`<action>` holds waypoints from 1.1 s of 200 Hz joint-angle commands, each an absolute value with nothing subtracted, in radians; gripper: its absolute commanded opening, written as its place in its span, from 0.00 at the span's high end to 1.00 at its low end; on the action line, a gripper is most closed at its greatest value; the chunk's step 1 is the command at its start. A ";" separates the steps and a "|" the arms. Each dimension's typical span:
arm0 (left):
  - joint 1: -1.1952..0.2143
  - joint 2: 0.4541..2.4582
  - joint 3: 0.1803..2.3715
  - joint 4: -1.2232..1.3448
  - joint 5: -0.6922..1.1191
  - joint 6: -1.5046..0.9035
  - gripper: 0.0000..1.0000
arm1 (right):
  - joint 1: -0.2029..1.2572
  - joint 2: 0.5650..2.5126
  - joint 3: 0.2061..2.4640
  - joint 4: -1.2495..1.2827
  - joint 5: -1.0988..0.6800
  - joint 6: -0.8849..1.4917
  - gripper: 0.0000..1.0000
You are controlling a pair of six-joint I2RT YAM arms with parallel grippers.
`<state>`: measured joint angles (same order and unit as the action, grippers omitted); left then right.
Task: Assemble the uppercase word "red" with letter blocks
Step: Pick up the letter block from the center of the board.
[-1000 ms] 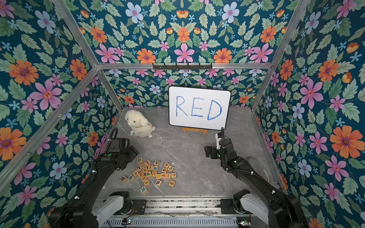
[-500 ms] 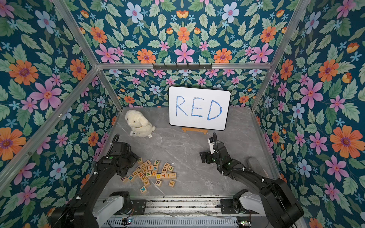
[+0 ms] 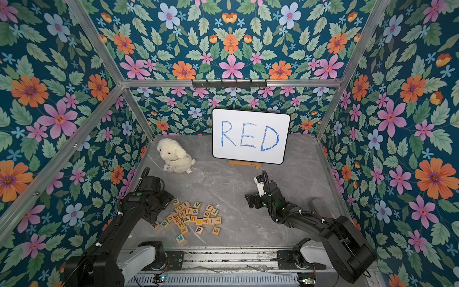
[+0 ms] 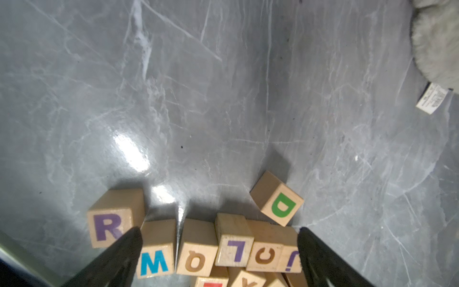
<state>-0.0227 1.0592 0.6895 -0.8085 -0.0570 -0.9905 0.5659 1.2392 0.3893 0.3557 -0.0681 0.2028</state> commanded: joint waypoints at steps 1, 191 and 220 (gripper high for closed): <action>-0.007 1.077 0.712 -0.890 -0.112 -1.001 0.01 | 0.568 1.226 0.385 0.388 -0.034 0.185 0.05; 0.099 1.025 0.554 -0.927 -0.055 -1.137 0.18 | 0.568 1.227 0.393 0.362 -0.029 0.202 0.05; 0.101 1.034 0.550 -0.927 -0.114 -1.101 0.26 | 0.568 1.227 0.394 0.364 -0.024 0.204 0.05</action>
